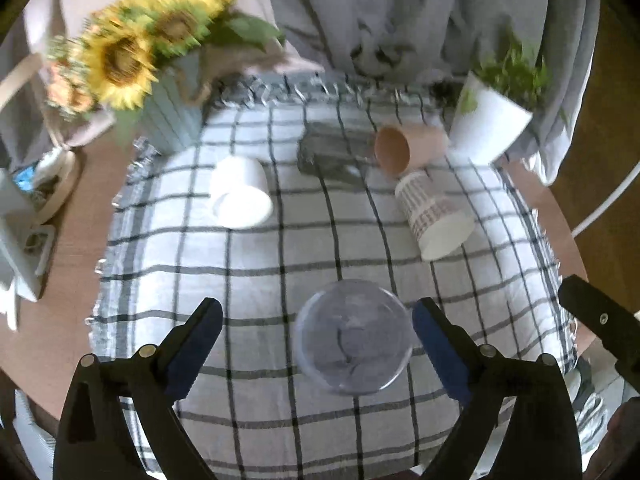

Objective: Flip cup upside down

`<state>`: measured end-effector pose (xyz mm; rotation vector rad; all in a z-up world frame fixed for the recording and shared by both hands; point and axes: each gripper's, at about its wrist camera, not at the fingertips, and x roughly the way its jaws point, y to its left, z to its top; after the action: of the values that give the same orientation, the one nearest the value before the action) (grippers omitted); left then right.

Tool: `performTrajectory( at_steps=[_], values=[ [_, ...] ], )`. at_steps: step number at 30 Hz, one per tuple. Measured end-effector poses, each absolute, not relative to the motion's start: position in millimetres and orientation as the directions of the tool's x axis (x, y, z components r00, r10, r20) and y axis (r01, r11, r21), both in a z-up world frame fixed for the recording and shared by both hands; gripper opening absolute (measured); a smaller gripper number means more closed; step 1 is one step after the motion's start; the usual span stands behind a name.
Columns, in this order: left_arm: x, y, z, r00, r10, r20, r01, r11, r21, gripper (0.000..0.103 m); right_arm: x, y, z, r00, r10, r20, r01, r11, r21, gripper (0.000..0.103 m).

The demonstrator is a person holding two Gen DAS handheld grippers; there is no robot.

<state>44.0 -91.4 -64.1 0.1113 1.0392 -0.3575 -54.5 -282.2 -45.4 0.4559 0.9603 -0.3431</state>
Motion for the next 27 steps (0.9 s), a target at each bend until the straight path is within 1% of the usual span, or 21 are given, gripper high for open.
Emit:
performTrajectory(
  at_steps=[1, 2, 8, 12, 19, 27],
  values=[
    [41.1, -88.0, -58.6, 0.472, -0.234, -0.85, 0.333, 0.94, -0.074, 0.098, -56.8, -280.4, -40.4, 0.539, -0.086, -0.838, 0.47, 0.856, 0.214, 0.09],
    [37.5, -83.5, -52.0, 0.495, -0.219, -0.841, 0.319, 0.946, -0.059, 0.102, -59.9, -278.6, -35.2, 0.551, -0.089, -0.83, 0.463, 0.86, 0.215, 0.09],
    [11.7, -59.6, -28.8, 0.601, -0.112, -0.792, 0.229, 0.973, 0.037, 0.103, -75.2, -261.7, -7.3, 0.614, -0.104, -0.783, 0.401, 0.895, 0.195, 0.093],
    [-9.9, -46.7, -20.7, 0.644, -0.075, -0.762, 0.196, 0.978, 0.069, 0.103, -83.5, -245.5, 2.3, 0.637, -0.11, -0.763, 0.348, 0.924, 0.156, 0.095],
    [-31.8, -35.2, -10.7, 0.663, -0.056, -0.746, 0.178, 0.98, 0.085, 0.103, -100.5, -227.3, 5.8, 0.663, -0.086, -0.744, 0.288, 0.946, 0.147, 0.097],
    [-42.4, -32.0, -0.3, 0.698, -0.049, -0.715, 0.176, 0.979, 0.105, 0.103, -112.3, -222.2, 12.5, 0.696, -0.099, -0.711, 0.294, 0.943, 0.157, 0.098]
  ],
)
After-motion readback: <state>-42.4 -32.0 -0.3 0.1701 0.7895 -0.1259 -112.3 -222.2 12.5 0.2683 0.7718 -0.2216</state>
